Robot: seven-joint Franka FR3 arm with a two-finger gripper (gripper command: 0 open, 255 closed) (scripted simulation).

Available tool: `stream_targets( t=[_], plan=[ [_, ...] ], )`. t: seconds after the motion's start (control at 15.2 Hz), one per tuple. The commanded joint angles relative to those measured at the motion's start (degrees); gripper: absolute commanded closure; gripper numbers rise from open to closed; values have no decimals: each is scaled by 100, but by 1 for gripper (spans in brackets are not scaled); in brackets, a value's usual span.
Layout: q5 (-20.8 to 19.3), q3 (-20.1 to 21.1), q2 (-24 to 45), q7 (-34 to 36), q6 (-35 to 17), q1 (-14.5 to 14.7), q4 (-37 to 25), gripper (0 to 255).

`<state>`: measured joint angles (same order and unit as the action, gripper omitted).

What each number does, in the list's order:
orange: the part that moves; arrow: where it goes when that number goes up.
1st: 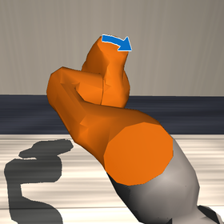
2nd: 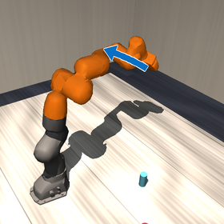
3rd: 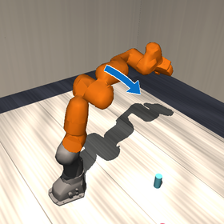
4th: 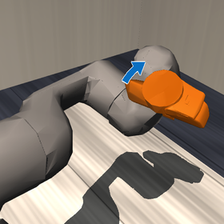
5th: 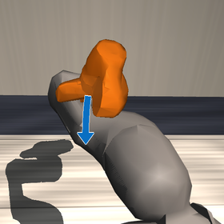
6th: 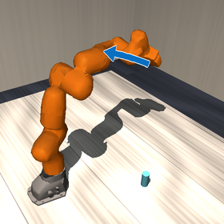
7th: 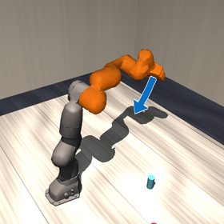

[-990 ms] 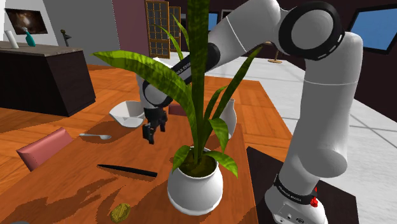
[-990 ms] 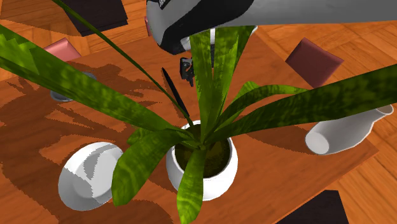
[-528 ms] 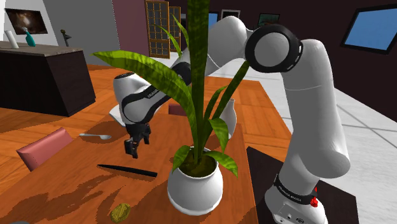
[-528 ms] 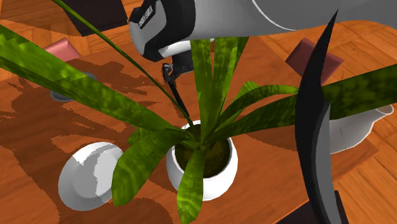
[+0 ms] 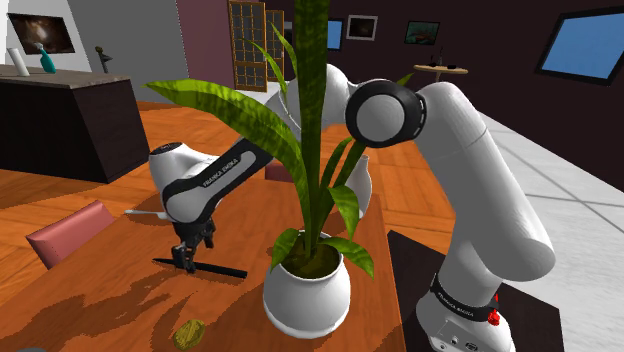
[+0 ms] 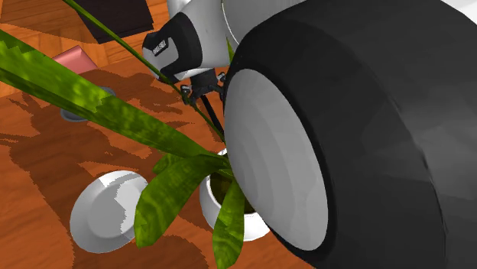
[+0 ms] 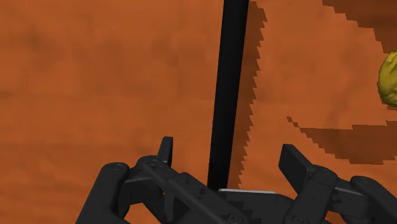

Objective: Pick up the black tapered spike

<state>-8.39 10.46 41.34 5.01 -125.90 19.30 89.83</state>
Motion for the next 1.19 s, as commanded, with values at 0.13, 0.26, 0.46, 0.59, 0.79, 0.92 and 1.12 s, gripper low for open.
stream_targets(
  t=[0.13, 0.26, 0.46, 0.59, 0.79, 0.92, 1.12],
  plan=[
    [-39, -29, 250, 9, -176, 28, -73, 0],
    [-55, -44, 357, 17, -266, 38, -89, 0],
    [-61, -48, 385, 27, -301, 46, -82, 255],
    [-61, -48, 385, 26, -310, 44, -73, 255],
    [-66, -51, 425, 40, -312, 61, -112, 255],
    [-64, -57, 428, 1, -317, 27, -110, 255],
    [-52, -40, 334, 16, -247, 35, -86, 255]
  ],
)
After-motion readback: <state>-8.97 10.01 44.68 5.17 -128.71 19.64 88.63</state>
